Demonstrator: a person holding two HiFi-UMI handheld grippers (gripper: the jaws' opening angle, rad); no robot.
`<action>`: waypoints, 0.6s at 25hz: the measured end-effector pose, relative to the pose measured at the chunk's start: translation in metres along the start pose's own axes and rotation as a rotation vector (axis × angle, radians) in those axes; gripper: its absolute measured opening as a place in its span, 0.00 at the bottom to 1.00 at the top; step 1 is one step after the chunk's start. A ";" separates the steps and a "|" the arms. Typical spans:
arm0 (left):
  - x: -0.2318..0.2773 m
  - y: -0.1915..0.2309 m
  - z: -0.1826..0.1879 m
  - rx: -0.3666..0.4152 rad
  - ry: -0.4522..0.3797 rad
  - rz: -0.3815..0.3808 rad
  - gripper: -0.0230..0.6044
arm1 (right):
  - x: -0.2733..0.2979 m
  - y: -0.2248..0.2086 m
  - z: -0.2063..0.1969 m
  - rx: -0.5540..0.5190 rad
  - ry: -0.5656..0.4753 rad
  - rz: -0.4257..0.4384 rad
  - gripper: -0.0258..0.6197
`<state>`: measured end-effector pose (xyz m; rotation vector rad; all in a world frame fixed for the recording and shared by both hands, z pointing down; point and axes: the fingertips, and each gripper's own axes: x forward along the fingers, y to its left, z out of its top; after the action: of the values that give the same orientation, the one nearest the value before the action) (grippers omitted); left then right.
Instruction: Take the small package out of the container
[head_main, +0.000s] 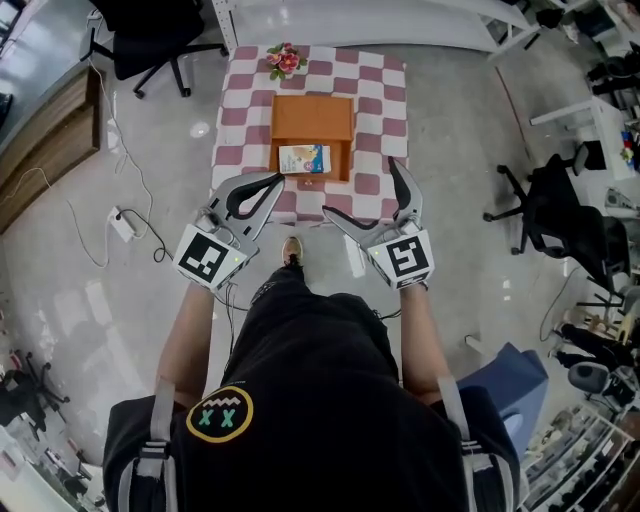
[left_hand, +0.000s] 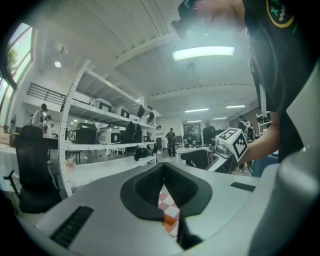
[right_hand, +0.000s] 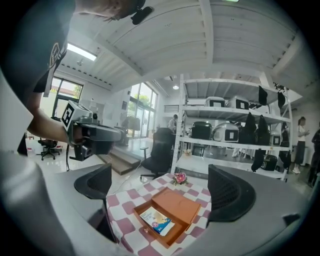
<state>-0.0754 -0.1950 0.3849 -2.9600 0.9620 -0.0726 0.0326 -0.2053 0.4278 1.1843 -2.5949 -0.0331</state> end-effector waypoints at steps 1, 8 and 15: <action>0.001 0.006 -0.003 -0.001 0.006 0.001 0.06 | 0.006 -0.002 -0.001 0.003 0.008 -0.002 0.96; 0.012 0.031 -0.015 -0.016 0.024 0.000 0.06 | 0.045 -0.019 -0.034 0.059 0.077 0.018 0.96; 0.023 0.038 -0.020 -0.023 0.044 0.025 0.06 | 0.086 -0.041 -0.092 0.147 0.159 0.062 0.96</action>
<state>-0.0800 -0.2400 0.4045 -2.9781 1.0122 -0.1267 0.0341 -0.2869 0.5319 1.1050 -2.5265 0.2591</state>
